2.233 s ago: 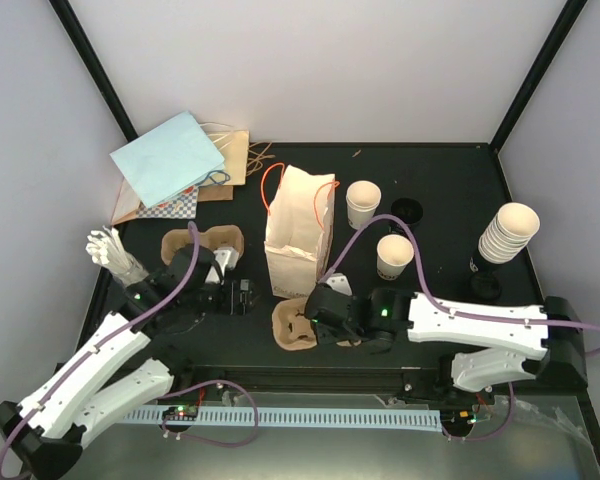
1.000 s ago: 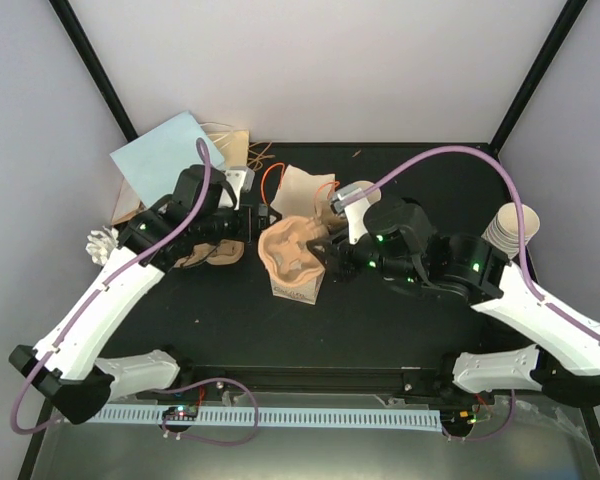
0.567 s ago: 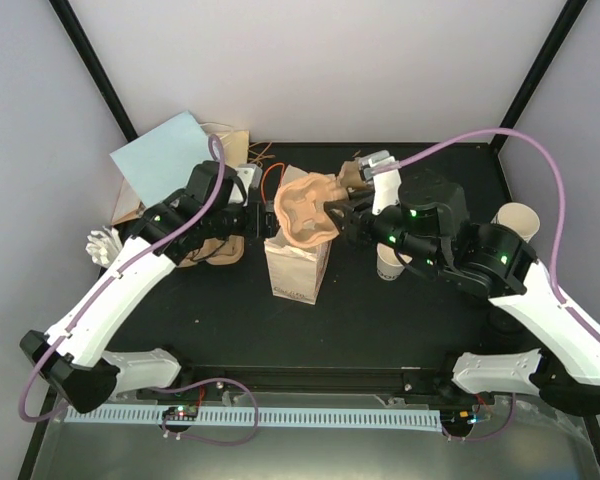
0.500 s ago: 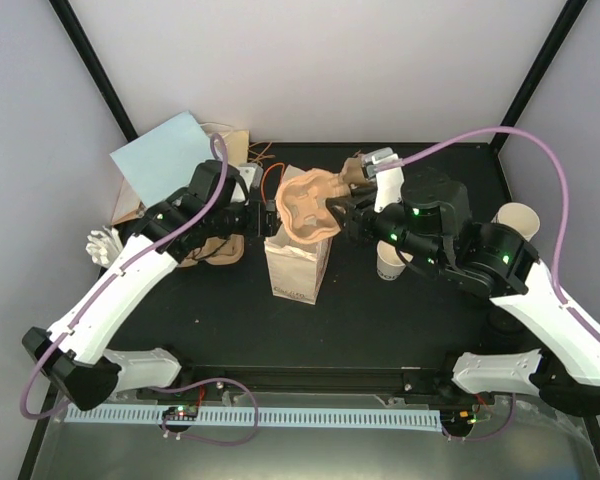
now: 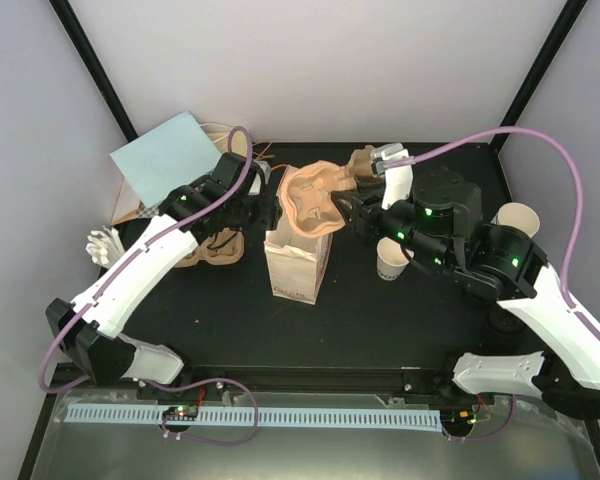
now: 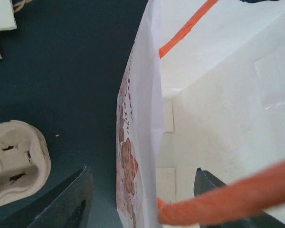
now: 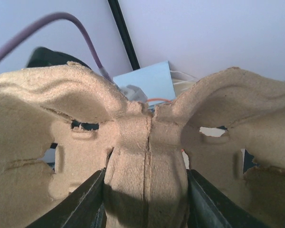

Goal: Pack the takeout coffee

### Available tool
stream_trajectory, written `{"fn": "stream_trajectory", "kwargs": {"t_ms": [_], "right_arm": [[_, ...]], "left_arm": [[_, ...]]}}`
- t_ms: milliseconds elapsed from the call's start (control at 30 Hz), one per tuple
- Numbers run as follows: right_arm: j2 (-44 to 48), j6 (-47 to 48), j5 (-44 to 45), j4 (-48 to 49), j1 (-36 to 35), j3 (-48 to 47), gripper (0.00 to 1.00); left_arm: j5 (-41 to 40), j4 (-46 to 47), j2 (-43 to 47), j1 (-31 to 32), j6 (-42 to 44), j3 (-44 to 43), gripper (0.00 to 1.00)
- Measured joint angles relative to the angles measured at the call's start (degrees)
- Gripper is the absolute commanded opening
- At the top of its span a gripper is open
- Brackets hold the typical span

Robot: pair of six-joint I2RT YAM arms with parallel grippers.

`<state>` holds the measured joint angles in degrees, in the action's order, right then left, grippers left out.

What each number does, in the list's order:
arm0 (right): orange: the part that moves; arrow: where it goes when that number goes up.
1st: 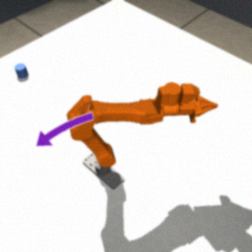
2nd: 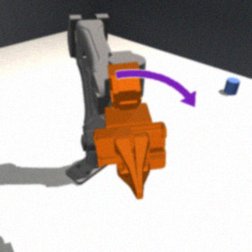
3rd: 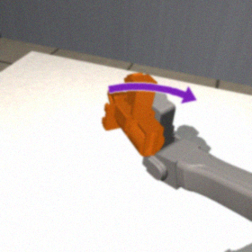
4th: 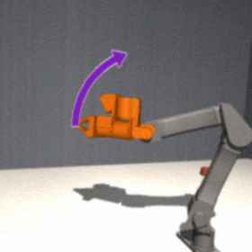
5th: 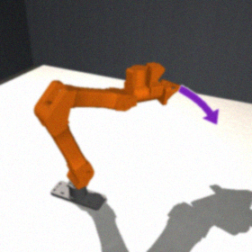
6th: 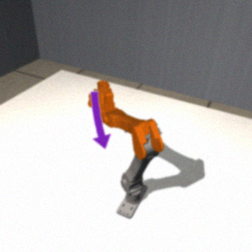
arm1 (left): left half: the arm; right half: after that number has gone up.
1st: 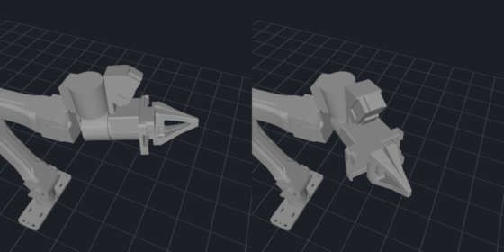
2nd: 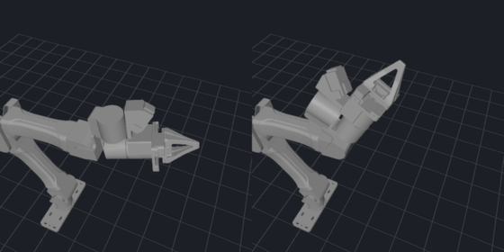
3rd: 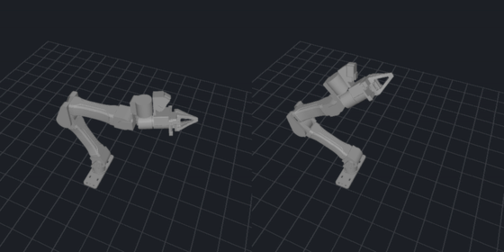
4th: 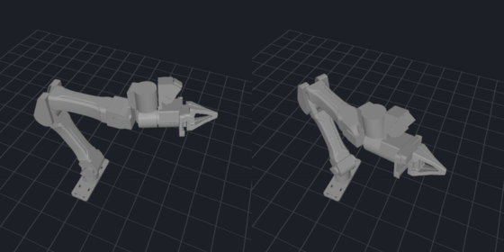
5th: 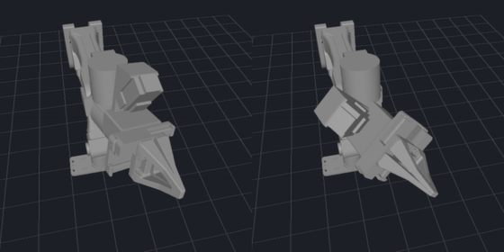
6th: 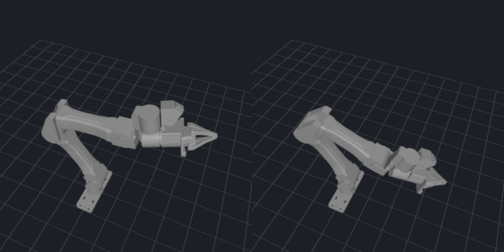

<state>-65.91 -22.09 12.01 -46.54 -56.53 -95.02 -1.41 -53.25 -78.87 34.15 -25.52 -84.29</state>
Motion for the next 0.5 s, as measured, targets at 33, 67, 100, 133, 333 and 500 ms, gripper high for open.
{"fn": "stream_trajectory", "kwargs": {"t_ms": [33,67,100,133,333,500], "right_arm": [[0.33,0.31,0.04,0.42,0.00,0.02,0.44],[0.66,0.61,0.09,0.79,0.00,0.02,0.44],[0.94,0.85,0.15,1.16,0.00,0.02,0.44],[1.29,1.09,0.28,1.53,0.00,0.02,0.44],[2.01,1.97,1.03,2.80,0.00,0.09,0.44],[2.01,2.36,1.22,3.17,0.00,0.83,0.44]], "left_arm": [[0.04,-0.24,-0.31,0.00,0.04,0.00,0.49],[0.11,-0.35,-0.50,0.00,-0.09,-0.02,0.43],[0.15,-0.48,-0.74,0.00,0.07,-0.04,0.37],[0.24,-0.61,-1.05,0.00,-0.20,-0.07,0.31],[0.26,-1.49,-1.92,0.00,0.66,-0.15,0.02],[-1.05,-3.78,-1.84,0.00,3.21,-2.38,0.02]]}}
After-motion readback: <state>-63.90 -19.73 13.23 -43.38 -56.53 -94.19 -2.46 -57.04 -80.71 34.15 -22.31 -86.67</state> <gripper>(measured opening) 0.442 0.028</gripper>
